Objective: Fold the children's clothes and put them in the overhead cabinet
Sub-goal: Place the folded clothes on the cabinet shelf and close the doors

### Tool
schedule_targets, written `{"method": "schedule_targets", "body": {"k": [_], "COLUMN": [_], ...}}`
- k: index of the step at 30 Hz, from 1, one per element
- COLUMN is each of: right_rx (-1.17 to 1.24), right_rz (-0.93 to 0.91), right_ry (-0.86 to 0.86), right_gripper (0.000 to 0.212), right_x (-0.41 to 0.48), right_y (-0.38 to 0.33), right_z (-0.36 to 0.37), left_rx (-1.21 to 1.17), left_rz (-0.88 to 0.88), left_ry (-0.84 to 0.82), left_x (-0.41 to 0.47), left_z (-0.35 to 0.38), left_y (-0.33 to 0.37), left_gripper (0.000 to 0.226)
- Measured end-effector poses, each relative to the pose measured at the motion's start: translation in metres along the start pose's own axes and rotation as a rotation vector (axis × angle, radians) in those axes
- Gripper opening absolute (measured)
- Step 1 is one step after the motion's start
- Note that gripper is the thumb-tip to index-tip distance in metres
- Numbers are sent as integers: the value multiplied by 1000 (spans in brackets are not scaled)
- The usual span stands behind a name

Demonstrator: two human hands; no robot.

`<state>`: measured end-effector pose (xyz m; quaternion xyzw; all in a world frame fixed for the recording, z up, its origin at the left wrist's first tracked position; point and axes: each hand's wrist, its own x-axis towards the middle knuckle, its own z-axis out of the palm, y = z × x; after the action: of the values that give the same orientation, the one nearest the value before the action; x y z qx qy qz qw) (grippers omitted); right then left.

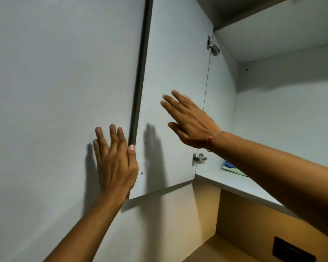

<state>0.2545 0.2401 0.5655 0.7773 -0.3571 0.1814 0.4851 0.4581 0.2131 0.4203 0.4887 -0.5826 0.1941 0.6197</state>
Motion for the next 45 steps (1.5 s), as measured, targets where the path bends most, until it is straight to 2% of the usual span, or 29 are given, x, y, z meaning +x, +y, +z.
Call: {"method": "schedule_targets", "body": {"k": [5, 9, 13, 16, 20, 22, 24, 28, 32, 36, 40, 45], "right_rx": [-152, -370, -395, -350, -324, -342, -382, -473, -593, -625, -626, -590], "right_rz": [-121, -147, -130, -123, -71, -30, 31, 268, 472, 604, 687, 722], "right_ry": [-64, -222, -232, -189, -122, -96, -91, -167, -419, -547, -560, -545], "right_gripper": [60, 56, 53, 51, 52, 53, 55, 59, 70, 73, 73, 74], "right_x": [90, 115, 108, 86, 29, -9, -51, -125, -189, -220, -234, -251], "right_y": [-27, -26, -25, -17, 4, 20, 38, 69, 103, 137, 157, 168], "right_z": [4, 14, 11, -5, -36, -51, -66, -83, -74, -50, -30, -9], "left_rx": [260, 238, 171, -18, -448, -780, -973, -853, -661, -487, -354, -307], "left_rz": [160, 223, 227, 199, 299, 235, 205, 493, 650, 696, 725, 762], "left_ry": [-203, -222, -204, -194, -175, -288, -436, -539, -610, -648, -643, -635], "left_x": [23, 27, 23, 13, -11, -22, -26, -19, -21, -34, -44, -42], "left_z": [20, 32, 36, 34, 39, 48, 62, 103, 152, 196, 227, 251], "left_y": [-26, -38, -40, -22, 27, 61, 96, 165, 221, 255, 265, 268], "left_gripper": [63, 69, 68, 61, 54, 50, 48, 52, 57, 66, 73, 67]}}
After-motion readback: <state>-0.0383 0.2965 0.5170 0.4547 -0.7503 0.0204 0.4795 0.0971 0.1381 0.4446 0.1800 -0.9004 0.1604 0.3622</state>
